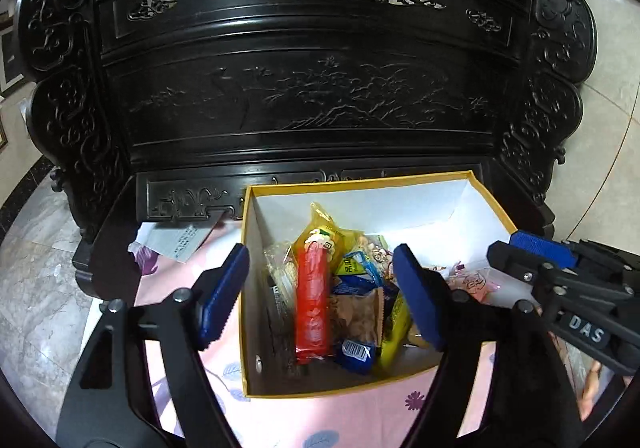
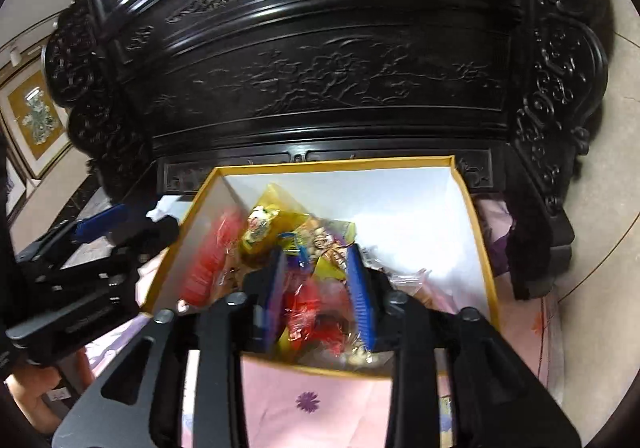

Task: Organize snacks
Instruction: 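Carry both snacks into the yellow box and open both tools, then move both tools back over the last snacks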

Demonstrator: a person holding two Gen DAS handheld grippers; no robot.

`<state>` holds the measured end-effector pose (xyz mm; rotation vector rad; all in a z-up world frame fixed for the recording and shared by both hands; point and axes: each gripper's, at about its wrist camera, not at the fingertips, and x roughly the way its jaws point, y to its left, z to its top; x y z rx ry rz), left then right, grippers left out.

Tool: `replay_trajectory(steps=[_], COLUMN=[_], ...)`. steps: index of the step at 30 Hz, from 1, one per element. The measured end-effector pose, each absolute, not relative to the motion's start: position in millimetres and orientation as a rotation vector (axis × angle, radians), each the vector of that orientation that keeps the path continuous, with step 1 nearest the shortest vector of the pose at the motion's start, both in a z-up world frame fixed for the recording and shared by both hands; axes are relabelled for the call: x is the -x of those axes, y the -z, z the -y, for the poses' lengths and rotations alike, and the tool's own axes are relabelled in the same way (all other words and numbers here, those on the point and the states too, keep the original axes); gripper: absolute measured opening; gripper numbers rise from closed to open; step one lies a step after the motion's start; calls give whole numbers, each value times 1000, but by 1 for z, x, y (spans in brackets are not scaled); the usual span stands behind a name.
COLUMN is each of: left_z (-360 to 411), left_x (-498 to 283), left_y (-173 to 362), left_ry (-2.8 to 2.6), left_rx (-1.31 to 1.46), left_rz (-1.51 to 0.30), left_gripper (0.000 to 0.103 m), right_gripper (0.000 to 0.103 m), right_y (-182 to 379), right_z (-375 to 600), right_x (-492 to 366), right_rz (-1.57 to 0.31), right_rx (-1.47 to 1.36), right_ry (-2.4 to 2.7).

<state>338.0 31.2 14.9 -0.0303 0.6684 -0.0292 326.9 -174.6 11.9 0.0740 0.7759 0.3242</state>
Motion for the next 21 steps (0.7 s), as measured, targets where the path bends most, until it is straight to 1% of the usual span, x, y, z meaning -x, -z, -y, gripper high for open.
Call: replay_trajectory(steps=[7,9,11,12,14,17,21], left_z=[-34,-22,-6,3,23,47,58], left_x=[-315,-302,-289,-282,-273,-264,-251], left_y=[-6,-3,2,8,23,47,78], left_ry=[99,146,197,229,282,314,331], left_rx=[78,54,23,16,-9,-47,-47], left_rz=[-676,-680,-686,-693,-718,-756,-810], left_gripper=[76,76,78,80,84,84,84], right_gripper=[39,43,53,54,59,59,59], right_y=[-22,-26,-25,-21,-6,26,76], right_z=[203,222,243,257,283,307,340], right_x=[-302,-285,-263,-247,-219,-202,-217], right_rz=[-779,-788,-788,-784,-790,-828,-915], right_rx=[-44,-45,-55,-68,-100,-101,-149], right_ry=[-310,-303,-272,-245,-193,-110,-36])
